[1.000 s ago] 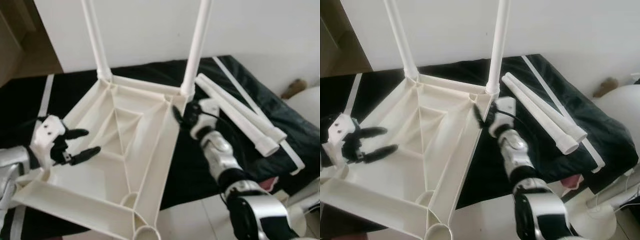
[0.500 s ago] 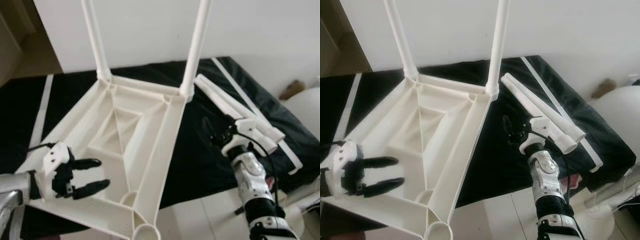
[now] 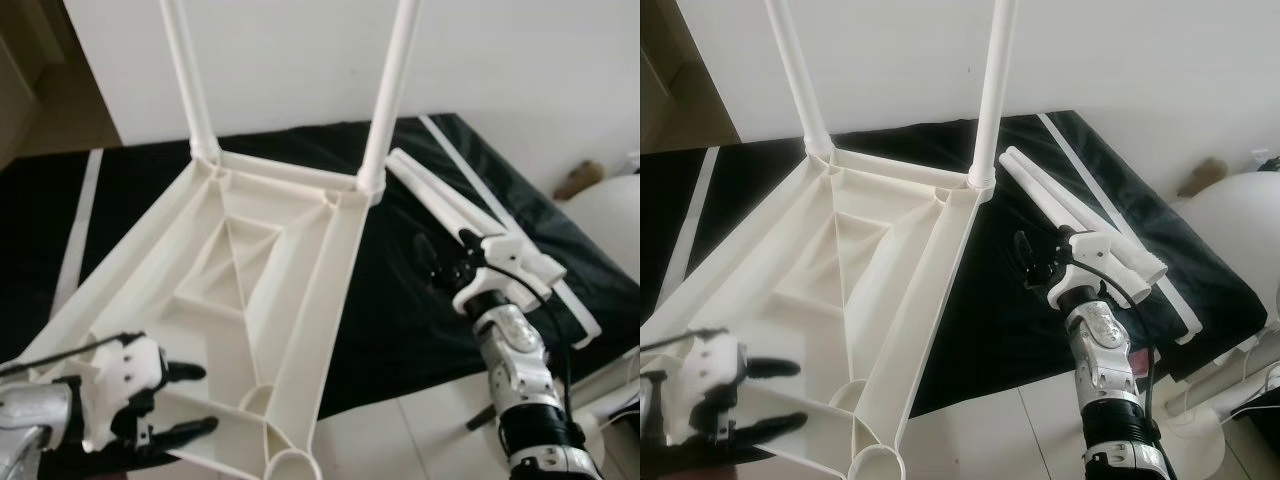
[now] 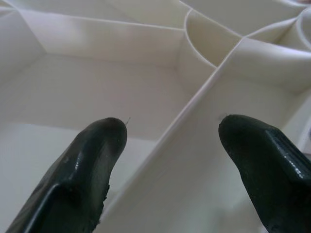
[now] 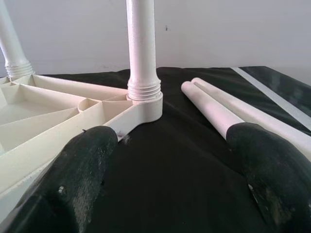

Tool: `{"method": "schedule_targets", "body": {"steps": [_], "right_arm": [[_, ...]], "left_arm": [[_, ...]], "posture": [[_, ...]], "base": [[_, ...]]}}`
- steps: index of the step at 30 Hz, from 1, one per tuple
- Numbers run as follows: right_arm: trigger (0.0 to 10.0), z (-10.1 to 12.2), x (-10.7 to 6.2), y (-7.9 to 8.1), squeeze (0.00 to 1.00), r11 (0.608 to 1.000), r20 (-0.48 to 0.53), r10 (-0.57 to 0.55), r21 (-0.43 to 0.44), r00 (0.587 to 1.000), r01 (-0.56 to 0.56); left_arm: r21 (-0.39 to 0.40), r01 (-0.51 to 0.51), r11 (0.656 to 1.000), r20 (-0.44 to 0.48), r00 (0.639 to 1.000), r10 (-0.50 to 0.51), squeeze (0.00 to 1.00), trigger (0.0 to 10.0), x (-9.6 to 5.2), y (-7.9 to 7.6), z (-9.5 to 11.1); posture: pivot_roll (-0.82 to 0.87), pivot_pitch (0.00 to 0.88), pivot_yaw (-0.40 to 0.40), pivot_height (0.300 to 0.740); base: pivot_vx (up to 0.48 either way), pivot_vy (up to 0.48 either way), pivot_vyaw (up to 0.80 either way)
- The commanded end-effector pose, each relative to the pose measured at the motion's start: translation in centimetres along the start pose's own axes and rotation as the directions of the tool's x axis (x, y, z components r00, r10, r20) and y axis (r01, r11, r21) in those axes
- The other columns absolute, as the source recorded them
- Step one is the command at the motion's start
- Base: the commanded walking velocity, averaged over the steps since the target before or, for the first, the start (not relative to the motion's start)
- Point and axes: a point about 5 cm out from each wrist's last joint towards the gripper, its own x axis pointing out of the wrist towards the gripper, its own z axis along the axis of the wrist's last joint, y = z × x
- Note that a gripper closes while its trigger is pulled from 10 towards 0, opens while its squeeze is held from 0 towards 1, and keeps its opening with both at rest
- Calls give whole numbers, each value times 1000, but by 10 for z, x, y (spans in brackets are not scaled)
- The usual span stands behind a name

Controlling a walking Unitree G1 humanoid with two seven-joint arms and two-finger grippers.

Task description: Building children table

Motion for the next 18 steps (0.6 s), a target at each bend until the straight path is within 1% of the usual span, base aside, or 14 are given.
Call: {"method": "schedule_targets", "body": {"steps": [1,5,7,10,11,14,15,16,17,18], "right_arm": [[10000,0,-1,1,0,1000,-14,2,3,1000,-2],[10000,1,0,2,0,1000,-12,2,2,1000,-2],[10000,2,0,1,0,1000,-13,0,0,1000,0],[10000,3,-1,2,0,1000,-13,-4,1,1000,4],[10000,3,-1,2,0,1000,-13,-4,1,1000,4],[10000,3,-3,4,0,1000,-17,-14,9,1000,14],[10000,3,-3,4,0,1000,-17,-14,9,1000,14],[10000,3,-4,5,0,1000,-19,-27,15,999,28],[10000,3,-4,5,0,1000,-19,-27,15,999,28],[10000,3,-5,5,0,999,-19,-38,17,999,39]], "left_arm": [[14,-94,995,-45,995,95,0,10000,2,8,-7],[13,-109,994,-52,993,110,0,10000,2,11,-8],[-25,-166,986,-55,985,164,0,10000,5,19,-11],[-7,-233,972,-68,970,232,0,10000,8,29,-13],[-7,-233,972,-68,970,232,0,10000,8,29,-13],[-5,-293,956,-41,955,292,0,10000,12,37,-11],[-5,-293,956,-41,955,292,0,10000,12,37,-11],[-2,-343,939,-21,939,343,0,10000,13,43,-9],[-2,-343,939,-21,939,343,0,10000,13,43,-9],[4,-381,925,-10,925,381,0,10000,14,47,-8]], "posture": [[67,23,-39,740],[64,24,-39,740],[62,25,-38,740],[58,28,-35,740],[58,28,-35,740],[50,35,-30,740],[50,35,-30,740],[47,39,-28,740],[47,39,-28,740],[45,40,-27,740]], "base": [[0,0,0],[0,0,0],[0,0,0],[0,0,0],[0,0,0],[0,0,0],[0,0,0],[0,0,0],[0,0,0],[0,0,0]]}}
